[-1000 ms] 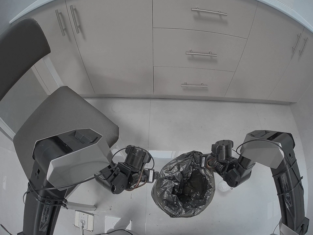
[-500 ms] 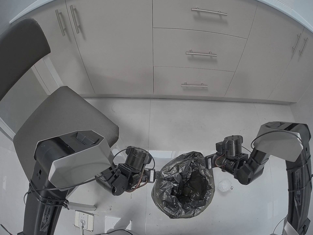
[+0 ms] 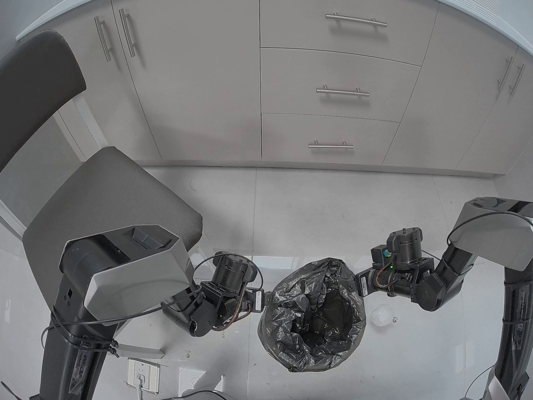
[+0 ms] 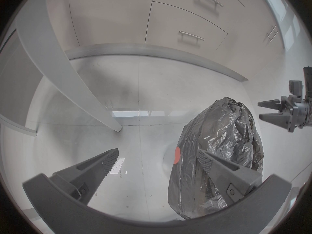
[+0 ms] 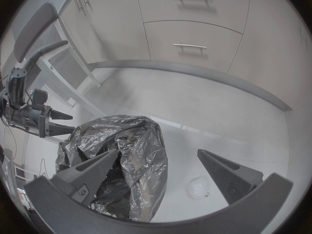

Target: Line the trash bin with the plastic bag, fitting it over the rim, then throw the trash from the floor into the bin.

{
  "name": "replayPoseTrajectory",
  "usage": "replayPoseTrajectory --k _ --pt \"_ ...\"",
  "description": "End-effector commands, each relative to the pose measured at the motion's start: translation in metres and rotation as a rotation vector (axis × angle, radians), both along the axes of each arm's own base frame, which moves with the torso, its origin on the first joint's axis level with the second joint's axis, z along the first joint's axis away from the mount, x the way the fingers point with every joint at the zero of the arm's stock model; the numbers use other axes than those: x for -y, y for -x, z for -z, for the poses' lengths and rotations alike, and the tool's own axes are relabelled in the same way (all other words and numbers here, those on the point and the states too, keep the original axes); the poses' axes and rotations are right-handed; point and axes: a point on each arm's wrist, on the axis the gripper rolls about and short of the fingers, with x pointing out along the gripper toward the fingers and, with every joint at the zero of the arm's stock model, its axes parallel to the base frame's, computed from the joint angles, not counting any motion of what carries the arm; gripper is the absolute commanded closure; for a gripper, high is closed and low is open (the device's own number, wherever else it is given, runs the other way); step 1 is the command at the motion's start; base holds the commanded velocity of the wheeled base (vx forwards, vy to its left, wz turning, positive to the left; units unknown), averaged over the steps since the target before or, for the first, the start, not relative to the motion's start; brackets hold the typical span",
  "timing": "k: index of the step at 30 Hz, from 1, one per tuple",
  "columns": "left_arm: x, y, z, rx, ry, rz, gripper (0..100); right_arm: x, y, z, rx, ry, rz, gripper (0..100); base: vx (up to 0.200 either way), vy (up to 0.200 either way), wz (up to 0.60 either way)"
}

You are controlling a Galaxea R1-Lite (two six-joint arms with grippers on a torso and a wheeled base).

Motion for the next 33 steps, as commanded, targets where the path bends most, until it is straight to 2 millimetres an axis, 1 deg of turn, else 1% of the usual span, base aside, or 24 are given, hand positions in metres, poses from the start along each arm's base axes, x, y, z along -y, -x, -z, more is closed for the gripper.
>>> replayPoseTrajectory --k 1,5,8,10,12,17,20,27,29,30,33 --pt "0.002 0.006 0.000 -0.001 0.002 0.012 0 -0.006 -0.004 0.025 -0.044 0.017 -0.008 0 0.000 0.000 0.00" --pt "0.007 0.012 0.002 0.015 0.011 0.030 0 -0.007 -0.008 0.040 -0.068 0.026 -0.001 0 0.000 0.000 0.00" --pt "0.007 0.011 0.002 0.023 0.016 0.029 0 -0.005 -0.011 0.043 -0.066 0.036 0.019 0 0.000 0.000 0.00" --pt "0.007 0.011 0.002 0.021 0.015 0.029 0 -0.001 -0.017 0.046 -0.058 0.046 0.050 0 0.000 0.000 0.00" --pt "0.007 0.011 0.002 0.021 0.015 0.029 0 0.003 -0.019 0.046 -0.054 0.044 0.062 0 0.000 0.000 0.00" --pt "0.007 0.010 0.002 0.026 0.017 0.026 0 0.005 -0.024 0.044 -0.039 0.042 0.082 0 0.000 0.000 0.00" --pt "0.007 0.007 0.001 0.035 0.023 0.021 0 0.006 -0.030 0.042 -0.010 0.054 0.126 0 0.000 0.000 0.00" --pt "0.007 0.006 -0.002 0.041 0.032 0.016 0 0.006 -0.033 0.042 -0.003 0.030 0.150 0 0.000 0.000 0.00" --pt "0.007 0.007 -0.007 0.051 0.046 0.011 0 0.006 -0.032 0.040 0.000 0.029 0.150 0 0.000 0.000 0.00" --pt "0.009 0.009 -0.014 0.065 0.075 0.007 0 0.005 -0.032 0.039 0.001 0.028 0.149 0 0.000 0.000 0.00" --pt "0.017 0.023 -0.027 0.076 0.107 0.029 0 0.004 -0.030 0.034 0.008 0.026 0.144 0 0.000 0.000 0.00"
